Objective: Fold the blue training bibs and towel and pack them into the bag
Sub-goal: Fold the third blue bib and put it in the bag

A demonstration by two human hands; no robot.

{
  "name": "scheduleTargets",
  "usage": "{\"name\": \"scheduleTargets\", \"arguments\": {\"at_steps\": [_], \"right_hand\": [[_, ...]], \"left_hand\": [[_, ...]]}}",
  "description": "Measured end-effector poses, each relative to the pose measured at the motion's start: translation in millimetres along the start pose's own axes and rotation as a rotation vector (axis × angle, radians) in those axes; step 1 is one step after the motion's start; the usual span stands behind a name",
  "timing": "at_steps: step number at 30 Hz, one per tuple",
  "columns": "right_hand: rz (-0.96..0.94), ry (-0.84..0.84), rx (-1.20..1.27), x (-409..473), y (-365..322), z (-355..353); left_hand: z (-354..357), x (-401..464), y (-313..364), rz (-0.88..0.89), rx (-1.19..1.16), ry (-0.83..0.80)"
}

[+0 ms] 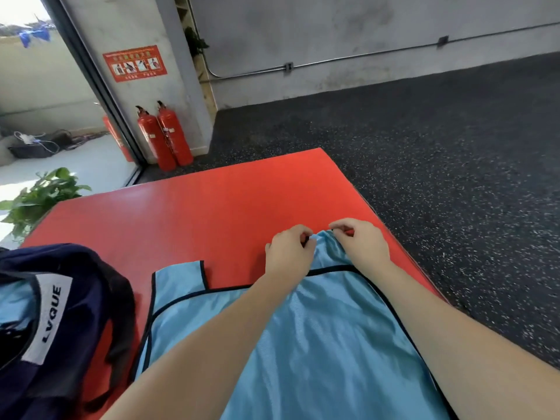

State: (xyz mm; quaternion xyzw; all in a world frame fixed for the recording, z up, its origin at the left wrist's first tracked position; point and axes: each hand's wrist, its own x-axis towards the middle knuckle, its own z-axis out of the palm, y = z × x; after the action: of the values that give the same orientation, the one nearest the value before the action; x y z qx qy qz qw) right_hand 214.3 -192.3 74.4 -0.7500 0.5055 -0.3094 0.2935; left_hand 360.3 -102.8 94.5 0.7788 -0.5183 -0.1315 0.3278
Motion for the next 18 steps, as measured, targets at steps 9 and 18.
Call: {"name": "scheduleTargets", "arguments": {"at_steps": [9,18], "right_hand": [[-0.047,-0.109,-0.070,2,-2,-2],[-0.023,0.019,0.009,4,-1,-3]], "left_hand": [[8,13,10,-0.112,-0.230,0.036],[-1,4,4,-0.113,-0.335,0.113]]}}
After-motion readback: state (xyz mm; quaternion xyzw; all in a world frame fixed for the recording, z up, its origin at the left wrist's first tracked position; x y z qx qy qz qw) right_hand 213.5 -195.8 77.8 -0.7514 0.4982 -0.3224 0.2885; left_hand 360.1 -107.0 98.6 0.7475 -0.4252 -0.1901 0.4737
